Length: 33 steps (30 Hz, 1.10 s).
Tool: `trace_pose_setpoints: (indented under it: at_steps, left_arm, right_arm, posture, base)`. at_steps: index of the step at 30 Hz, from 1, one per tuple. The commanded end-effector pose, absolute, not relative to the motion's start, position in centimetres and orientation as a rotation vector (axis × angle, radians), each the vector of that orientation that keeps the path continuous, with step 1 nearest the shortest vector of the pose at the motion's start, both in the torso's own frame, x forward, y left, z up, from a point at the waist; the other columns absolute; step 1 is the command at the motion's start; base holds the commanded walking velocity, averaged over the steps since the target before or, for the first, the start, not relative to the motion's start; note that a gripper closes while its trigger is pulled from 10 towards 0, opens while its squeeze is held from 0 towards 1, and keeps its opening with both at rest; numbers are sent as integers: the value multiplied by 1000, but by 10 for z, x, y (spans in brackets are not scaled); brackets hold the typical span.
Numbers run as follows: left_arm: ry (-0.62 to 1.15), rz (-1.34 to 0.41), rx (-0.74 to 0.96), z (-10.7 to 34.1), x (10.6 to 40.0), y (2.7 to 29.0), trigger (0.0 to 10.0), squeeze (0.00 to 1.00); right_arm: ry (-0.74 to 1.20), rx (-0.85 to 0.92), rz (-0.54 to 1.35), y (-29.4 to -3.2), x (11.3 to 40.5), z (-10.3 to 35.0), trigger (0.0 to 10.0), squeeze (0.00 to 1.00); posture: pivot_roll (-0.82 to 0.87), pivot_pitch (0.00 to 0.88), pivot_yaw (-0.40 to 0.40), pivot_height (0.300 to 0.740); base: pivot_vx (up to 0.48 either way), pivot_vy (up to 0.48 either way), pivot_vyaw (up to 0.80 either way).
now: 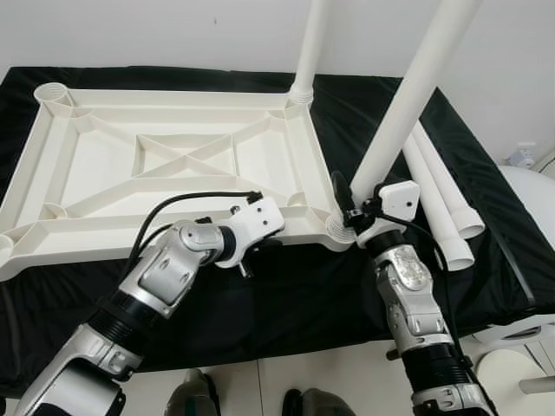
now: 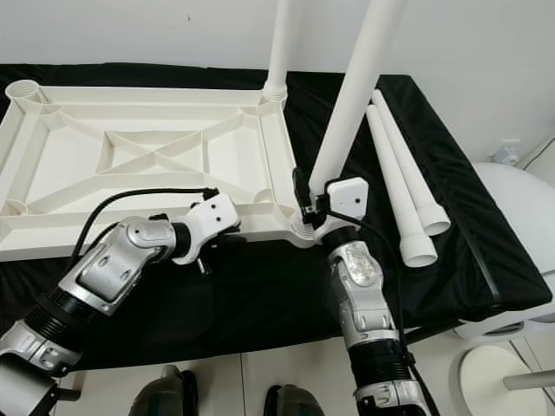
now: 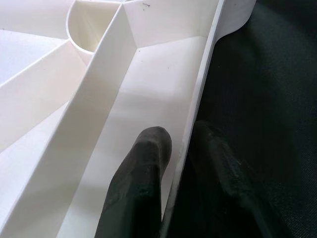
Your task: Building children table
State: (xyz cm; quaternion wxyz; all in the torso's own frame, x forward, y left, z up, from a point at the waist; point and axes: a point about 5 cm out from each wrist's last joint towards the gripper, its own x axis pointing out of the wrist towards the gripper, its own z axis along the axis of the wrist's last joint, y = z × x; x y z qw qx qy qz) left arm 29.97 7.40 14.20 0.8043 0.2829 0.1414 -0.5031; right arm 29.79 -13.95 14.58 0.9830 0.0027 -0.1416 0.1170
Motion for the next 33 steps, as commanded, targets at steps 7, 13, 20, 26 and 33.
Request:
trace_pose_setpoints:
  at_steps: [7,13,20,26,33]
  left_arm:
    - [223,-1105,619,159,297,68,10000,0]
    - [222,-1106,617,159,296,67,10000,0]
    - [223,-1108,615,159,296,67,10000,0]
    - [223,-1108,613,159,296,67,10000,0]
    - [222,-1104,613,160,296,68,10000,0]
  right_arm:
    - [-124,-25,76,-148,287,110,10000,0]
    - [-131,-38,-6,-146,285,115,10000,0]
    - [-128,-49,-34,-142,285,117,10000,0]
    - [-152,-68,1,-131,281,119,10000,0]
    - [-171,-69,46,-126,274,119,10000,0]
  posture:
    - [31,95,-42,740]
    - [29,100,-43,740]
    - [30,104,-45,740]
    - [32,106,-48,740]
    - [31,106,-47,740]
  base:
    - [0,0,0]
    - [0,0,0]
    - [0,0,0]
    - [0,0,0]
    - [0,0,0]
